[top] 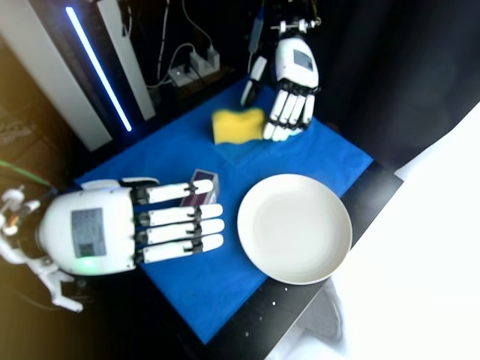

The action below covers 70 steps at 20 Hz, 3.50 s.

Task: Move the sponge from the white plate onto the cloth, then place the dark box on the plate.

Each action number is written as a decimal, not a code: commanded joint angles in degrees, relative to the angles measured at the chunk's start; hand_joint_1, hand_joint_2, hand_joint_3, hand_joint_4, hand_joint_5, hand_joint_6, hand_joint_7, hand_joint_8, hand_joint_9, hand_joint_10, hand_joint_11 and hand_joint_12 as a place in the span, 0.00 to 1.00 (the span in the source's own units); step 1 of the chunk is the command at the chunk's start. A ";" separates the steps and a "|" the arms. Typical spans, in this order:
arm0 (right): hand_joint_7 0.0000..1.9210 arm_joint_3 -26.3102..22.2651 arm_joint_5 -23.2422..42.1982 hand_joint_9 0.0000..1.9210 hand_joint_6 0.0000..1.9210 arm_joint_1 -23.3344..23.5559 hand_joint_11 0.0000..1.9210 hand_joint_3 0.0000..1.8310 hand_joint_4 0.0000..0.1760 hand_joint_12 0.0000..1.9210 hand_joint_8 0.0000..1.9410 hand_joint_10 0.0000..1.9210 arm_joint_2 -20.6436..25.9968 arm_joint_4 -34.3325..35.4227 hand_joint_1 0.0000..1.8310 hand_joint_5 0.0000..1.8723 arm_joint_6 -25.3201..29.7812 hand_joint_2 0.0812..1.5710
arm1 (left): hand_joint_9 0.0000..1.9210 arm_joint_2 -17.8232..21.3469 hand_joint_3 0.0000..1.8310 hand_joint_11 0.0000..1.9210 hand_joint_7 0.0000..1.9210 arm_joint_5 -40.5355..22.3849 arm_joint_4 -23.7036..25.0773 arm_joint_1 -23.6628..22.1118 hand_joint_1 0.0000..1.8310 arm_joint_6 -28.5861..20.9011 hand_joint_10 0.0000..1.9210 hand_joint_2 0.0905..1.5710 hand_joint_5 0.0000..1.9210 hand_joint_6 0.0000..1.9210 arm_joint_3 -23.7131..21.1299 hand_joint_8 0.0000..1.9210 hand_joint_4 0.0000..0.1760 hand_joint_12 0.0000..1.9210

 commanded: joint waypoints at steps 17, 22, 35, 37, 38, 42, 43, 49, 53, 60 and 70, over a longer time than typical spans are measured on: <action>0.26 3.67 -5.46 0.25 0.00 3.44 0.07 0.00 0.18 0.43 0.00 0.01 -4.62 -5.53 0.58 0.31 0.35 0.60 | 0.18 3.34 0.00 0.00 0.17 -18.82 -5.70 2.61 0.40 0.42 0.00 0.50 0.12 0.00 -4.41 0.00 0.42 0.48; 0.51 4.26 -5.83 0.52 0.36 3.88 0.30 0.00 0.00 0.70 0.57 0.22 -4.98 -5.68 0.68 0.55 0.35 0.69 | 0.19 3.10 0.00 0.00 0.18 -18.70 -6.34 3.63 0.40 0.41 0.00 0.50 0.11 0.00 -4.55 0.00 0.35 0.51; 0.68 8.59 -5.09 0.58 0.23 19.75 0.52 0.00 0.00 0.89 0.27 0.73 -9.13 -6.35 0.70 0.65 -2.67 0.62 | 0.18 3.03 0.00 0.00 0.15 -22.61 -9.65 6.48 0.45 1.39 0.00 0.49 0.11 0.00 -5.35 0.00 0.28 0.47; 0.72 12.50 -8.56 0.61 0.41 22.59 0.54 0.00 0.00 0.78 0.11 0.64 -13.61 -7.31 0.69 0.60 -2.66 0.63 | 0.18 2.78 0.00 0.00 0.16 -23.50 -10.04 6.50 0.44 1.48 0.00 0.49 0.13 0.00 -5.33 0.00 0.20 0.48; 0.73 15.06 -10.58 0.62 0.43 23.08 0.53 0.00 0.00 0.63 0.09 0.44 -16.59 -7.41 0.69 0.60 -2.30 0.63 | 0.18 2.32 0.00 0.00 0.17 -23.81 -10.04 6.49 0.44 1.48 0.00 0.49 0.14 0.00 -5.02 0.00 0.22 0.50; 0.75 19.10 -17.38 0.73 0.34 23.09 0.62 0.00 0.00 0.62 0.08 0.31 -21.24 -8.62 0.70 0.62 -2.08 0.62 | 0.19 1.03 0.00 0.00 0.16 -24.19 -10.06 6.06 0.43 1.47 0.00 0.50 0.14 0.00 -4.16 0.00 0.26 0.58; 0.75 19.61 -18.43 0.73 0.34 23.09 0.62 0.00 0.00 0.62 0.08 0.31 -21.89 -9.05 0.70 0.62 -2.08 0.62 | 0.19 0.92 0.00 0.00 0.16 -24.21 -10.06 5.98 0.43 1.47 0.00 0.50 0.14 0.00 -4.09 0.00 0.26 0.58; 0.74 24.05 -27.93 0.75 0.31 23.06 0.52 0.00 0.00 0.59 0.12 0.11 -27.21 -16.32 0.70 0.64 0.36 0.61 | 0.19 0.15 0.00 0.00 0.16 -24.62 -10.03 5.29 0.42 1.46 0.00 0.49 0.15 0.00 -3.80 0.00 0.24 0.57; 0.74 23.02 -25.41 0.76 0.31 23.08 0.52 0.00 0.00 0.59 0.12 0.11 -27.10 -16.46 0.70 0.64 1.28 0.61 | 0.19 -0.83 0.00 0.00 0.16 -24.45 -10.49 4.62 0.42 1.30 0.00 0.49 0.15 0.00 -2.94 0.00 0.24 0.57; 0.15 22.47 -24.44 0.22 0.04 23.06 0.15 0.00 0.65 0.43 0.01 0.01 -25.44 -15.85 0.51 0.15 1.49 0.56 | 0.18 -0.84 0.00 0.00 0.15 -25.36 -11.33 4.85 0.41 1.30 0.00 0.50 0.14 0.00 -3.12 0.00 0.29 0.53; 0.00 20.24 -20.96 0.00 0.00 21.88 0.00 0.00 1.00 0.00 0.00 0.00 -23.14 -12.75 0.34 0.00 1.64 0.48 | 0.18 -0.83 0.00 0.00 0.15 -27.27 -12.29 5.45 0.41 1.30 0.00 0.51 0.13 0.00 -3.60 0.00 0.32 0.53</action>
